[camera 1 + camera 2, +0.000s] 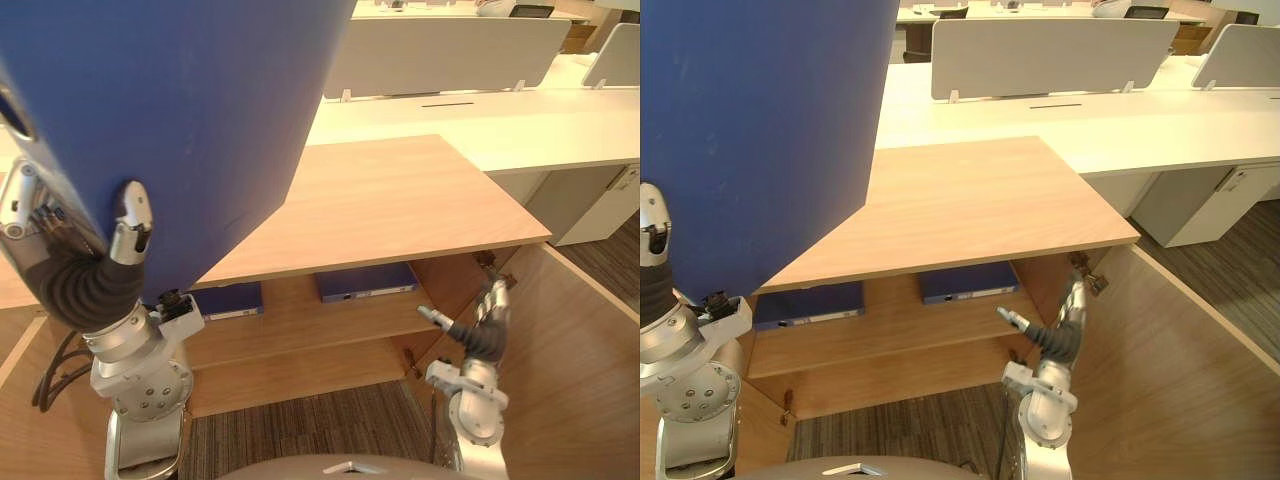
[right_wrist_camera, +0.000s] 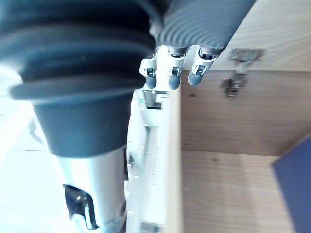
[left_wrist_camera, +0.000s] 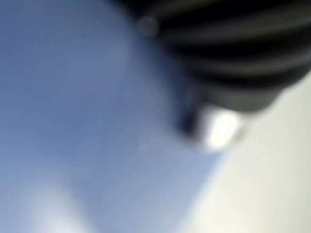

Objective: Walk over to the cabinet, pick up the folder, carry it to the office cabinet, place the folder inside the office cabinet, then close the office cabinet door

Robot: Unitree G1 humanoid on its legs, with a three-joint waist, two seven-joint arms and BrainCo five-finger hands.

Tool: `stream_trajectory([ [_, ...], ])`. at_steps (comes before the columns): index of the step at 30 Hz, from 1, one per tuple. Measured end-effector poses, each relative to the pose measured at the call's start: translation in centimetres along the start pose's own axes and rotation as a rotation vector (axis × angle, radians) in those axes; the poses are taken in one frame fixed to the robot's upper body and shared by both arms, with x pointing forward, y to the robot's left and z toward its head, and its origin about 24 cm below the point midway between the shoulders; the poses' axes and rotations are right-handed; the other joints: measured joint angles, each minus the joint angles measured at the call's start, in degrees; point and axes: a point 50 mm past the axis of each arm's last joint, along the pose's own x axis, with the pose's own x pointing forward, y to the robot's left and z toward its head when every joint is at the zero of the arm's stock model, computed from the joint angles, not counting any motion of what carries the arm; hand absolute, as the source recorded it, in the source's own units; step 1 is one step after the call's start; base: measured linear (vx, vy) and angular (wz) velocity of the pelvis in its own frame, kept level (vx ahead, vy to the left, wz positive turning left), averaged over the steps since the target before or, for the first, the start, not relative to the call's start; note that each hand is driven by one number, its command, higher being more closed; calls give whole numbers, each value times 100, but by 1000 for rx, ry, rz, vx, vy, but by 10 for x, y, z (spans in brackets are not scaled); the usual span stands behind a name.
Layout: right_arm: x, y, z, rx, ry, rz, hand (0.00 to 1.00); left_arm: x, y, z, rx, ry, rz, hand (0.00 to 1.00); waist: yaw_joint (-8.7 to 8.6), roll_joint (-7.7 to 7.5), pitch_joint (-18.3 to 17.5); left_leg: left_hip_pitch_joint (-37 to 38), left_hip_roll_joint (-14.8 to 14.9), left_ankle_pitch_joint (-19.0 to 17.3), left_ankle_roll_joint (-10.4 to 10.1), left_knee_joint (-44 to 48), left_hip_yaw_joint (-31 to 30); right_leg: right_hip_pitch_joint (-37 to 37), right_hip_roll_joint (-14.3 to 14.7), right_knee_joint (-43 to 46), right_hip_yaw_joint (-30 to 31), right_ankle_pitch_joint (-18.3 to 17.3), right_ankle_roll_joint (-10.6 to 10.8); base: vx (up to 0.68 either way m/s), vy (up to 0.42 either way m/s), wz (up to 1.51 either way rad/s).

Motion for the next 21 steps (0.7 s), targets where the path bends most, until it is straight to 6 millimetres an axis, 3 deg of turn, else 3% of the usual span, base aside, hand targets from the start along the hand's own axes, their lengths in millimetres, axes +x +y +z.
stream_trajectory([
  [4,17,8,39,151,-209,6,0,-1,-2,1,-84,28,-6,100,16,8,2,-17,-2,-1,0,1,103,-77,7,1,101,40,17,-19,2,-12],
  [7,25,16,56,249,-292,32,0,-2,-5,1,-148,52,-15,100,14,9,5,-18,-13,-8,8,1,132,-87,-4,-5,109,54,28,-6,5,-6],
  [15,39,45,81,425,-398,242,0,-14,-20,-14,-342,208,-100,100,77,-16,19,-46,-40,-2,20,-1,86,-77,-16,-7,92,59,38,-3,-1,2],
  [21,43,58,94,447,-464,390,0,-31,-34,-25,-363,302,-226,100,98,-41,30,-134,-63,24,44,-1,-25,-85,-38,-24,-19,67,51,1,-9,10],
])
